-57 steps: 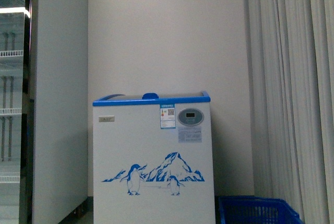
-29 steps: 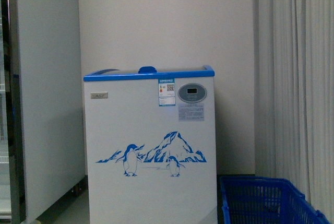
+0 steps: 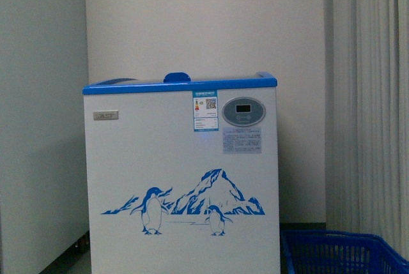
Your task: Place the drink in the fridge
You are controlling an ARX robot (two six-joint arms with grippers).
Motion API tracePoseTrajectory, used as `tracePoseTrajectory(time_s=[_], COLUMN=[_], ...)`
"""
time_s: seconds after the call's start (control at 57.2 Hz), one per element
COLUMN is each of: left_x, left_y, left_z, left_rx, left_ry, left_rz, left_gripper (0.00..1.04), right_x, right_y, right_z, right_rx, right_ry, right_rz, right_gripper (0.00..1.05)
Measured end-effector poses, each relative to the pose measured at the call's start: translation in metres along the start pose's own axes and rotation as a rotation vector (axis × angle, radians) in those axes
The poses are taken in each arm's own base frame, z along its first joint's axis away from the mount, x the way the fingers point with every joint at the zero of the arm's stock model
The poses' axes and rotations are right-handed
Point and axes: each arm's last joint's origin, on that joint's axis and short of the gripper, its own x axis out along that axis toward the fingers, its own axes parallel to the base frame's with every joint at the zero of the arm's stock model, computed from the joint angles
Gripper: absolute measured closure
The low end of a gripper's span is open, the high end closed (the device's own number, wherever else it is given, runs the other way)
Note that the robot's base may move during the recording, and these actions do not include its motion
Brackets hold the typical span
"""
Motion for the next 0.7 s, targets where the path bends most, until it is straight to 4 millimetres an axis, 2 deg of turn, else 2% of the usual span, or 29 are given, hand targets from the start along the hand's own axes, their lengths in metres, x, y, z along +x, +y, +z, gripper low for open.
tracePoseTrajectory(time_s=[0.699], left_x=[0.0], left_y=[0.0], left_z=[0.0], left_rx=[0.0], left_ry=[0.0], left_rz=[0.0], left_gripper=[0.08], right_x=[0.0], right_y=[0.0], right_z=[0.0], right_rx=[0.0], right_ry=[0.0], right_rz=[0.0], right_gripper=[0.08])
